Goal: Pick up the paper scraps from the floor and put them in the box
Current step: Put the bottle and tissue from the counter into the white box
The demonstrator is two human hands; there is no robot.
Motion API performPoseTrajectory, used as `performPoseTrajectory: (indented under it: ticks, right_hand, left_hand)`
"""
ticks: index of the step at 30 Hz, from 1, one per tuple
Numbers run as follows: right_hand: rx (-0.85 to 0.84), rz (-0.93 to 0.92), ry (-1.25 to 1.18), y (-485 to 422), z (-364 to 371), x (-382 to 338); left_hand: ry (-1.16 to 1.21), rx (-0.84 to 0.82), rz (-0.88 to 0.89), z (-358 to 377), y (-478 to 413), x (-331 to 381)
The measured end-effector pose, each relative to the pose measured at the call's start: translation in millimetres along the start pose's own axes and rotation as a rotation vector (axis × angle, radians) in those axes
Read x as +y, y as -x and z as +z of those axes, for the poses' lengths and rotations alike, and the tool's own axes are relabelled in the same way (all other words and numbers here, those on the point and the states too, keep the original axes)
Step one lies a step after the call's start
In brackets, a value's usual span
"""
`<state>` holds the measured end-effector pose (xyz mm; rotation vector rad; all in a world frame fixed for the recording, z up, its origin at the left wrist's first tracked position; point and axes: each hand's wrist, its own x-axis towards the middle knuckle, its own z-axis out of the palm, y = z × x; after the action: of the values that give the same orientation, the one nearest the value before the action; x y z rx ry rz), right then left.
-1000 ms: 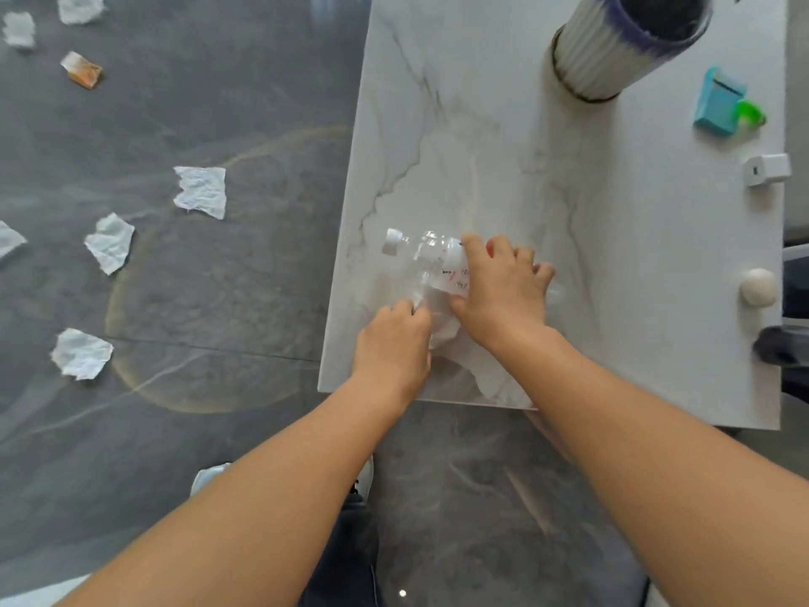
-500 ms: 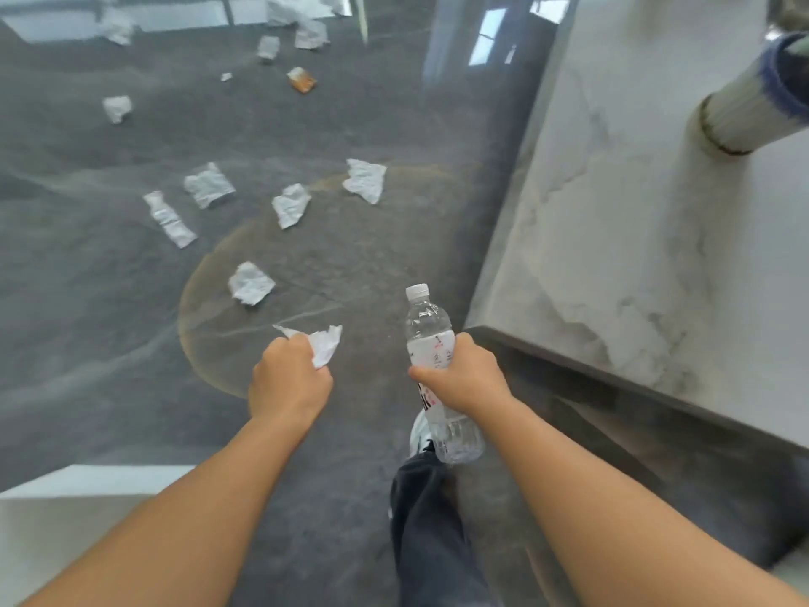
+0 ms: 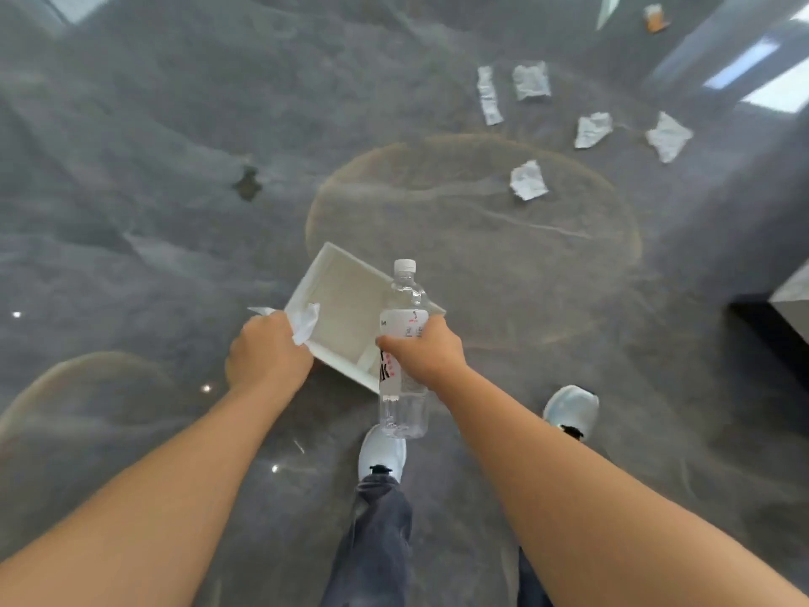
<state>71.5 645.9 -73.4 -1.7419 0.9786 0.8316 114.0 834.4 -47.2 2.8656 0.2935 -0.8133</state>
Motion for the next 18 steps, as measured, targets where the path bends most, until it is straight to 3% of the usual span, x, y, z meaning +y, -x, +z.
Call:
performPoseTrajectory:
  ticks: [4, 11, 14, 18]
  right_hand:
    - [0.012, 0.018, 0.106, -24.4, 52.1, 1.9]
    - [0.053, 0.014, 0.215, -108.7, 84.3, 39.1]
    - [0.060, 0.009, 0.212, -136.8, 89.9, 55.8]
    - [0.056, -0.029, 0.167, -150.7, 89.6, 73.8]
  left_hand:
    - [0.100, -0.012, -0.015, 29.9, -13.6, -31.9]
    - [0.117, 0.017, 0.140, 109.2, -67.3, -18.0]
    - [0.151, -0.064, 0.125, 144.9, -84.6, -14.0]
    - [0.027, -0.175, 0.112, 167.6, -87.6, -12.5]
